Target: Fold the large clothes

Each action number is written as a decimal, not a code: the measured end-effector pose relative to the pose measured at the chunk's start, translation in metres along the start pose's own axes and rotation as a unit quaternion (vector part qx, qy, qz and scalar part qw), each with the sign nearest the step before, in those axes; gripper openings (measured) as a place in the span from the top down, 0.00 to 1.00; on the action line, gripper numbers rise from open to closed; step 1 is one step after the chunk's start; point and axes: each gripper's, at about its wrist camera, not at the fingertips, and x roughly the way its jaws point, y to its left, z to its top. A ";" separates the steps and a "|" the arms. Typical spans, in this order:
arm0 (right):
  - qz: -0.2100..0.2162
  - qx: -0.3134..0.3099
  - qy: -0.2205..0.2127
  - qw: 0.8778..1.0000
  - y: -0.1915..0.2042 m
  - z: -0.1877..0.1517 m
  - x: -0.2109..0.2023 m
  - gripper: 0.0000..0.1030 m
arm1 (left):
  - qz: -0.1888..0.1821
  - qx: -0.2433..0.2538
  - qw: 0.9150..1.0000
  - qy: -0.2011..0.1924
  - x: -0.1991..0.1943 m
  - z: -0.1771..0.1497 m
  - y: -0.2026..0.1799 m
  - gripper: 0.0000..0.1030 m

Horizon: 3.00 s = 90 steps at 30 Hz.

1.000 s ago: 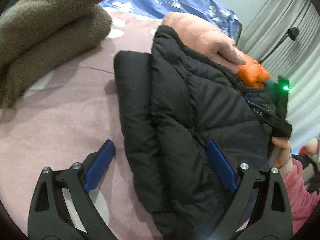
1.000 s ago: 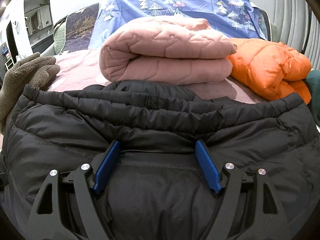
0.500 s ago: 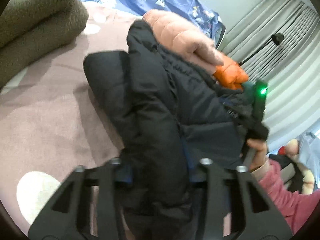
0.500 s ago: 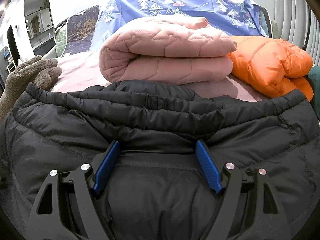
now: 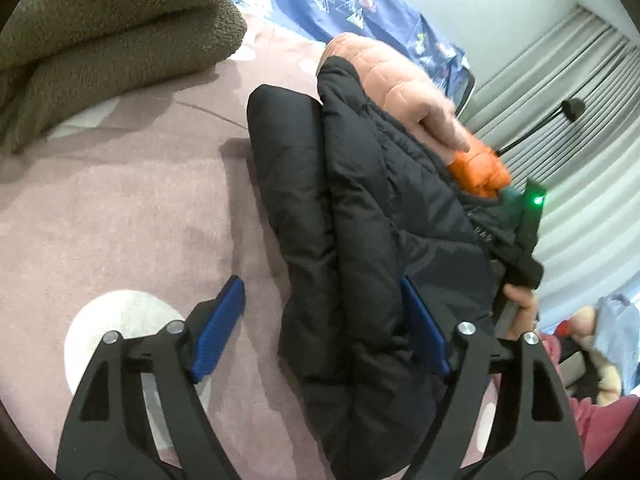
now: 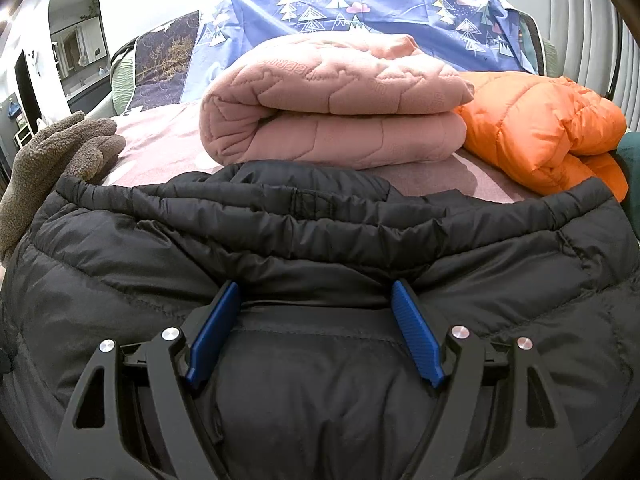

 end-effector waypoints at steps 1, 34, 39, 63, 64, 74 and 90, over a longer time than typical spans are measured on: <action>0.000 0.000 0.000 1.000 0.000 0.000 0.000 0.24 | -0.008 0.000 1.000 0.001 0.002 0.002 0.000 0.20; 0.003 0.010 -0.003 1.000 -0.009 0.007 -0.026 0.24 | 0.061 0.249 0.967 0.010 -0.014 0.044 -0.202 0.81; 0.047 0.018 -0.033 0.998 -0.015 -0.008 -0.075 0.42 | 0.061 0.236 0.970 0.010 -0.013 0.052 -0.206 0.81; 0.068 0.046 -0.066 0.994 -0.044 -0.040 -0.126 0.46 | 0.073 0.259 0.961 0.056 0.022 0.064 -0.283 0.81; 0.071 0.053 -0.070 0.994 -0.051 -0.045 -0.135 0.46 | 0.074 0.259 0.961 0.060 0.023 0.065 -0.285 0.81; 0.024 0.141 -0.111 0.984 -0.148 -0.072 -0.202 0.46 | 0.074 0.342 0.930 0.111 0.084 0.038 -0.367 0.75; 0.007 0.213 -0.085 0.973 -0.210 -0.132 -0.226 0.46 | -0.112 0.311 0.911 0.247 0.212 -0.031 -0.403 0.43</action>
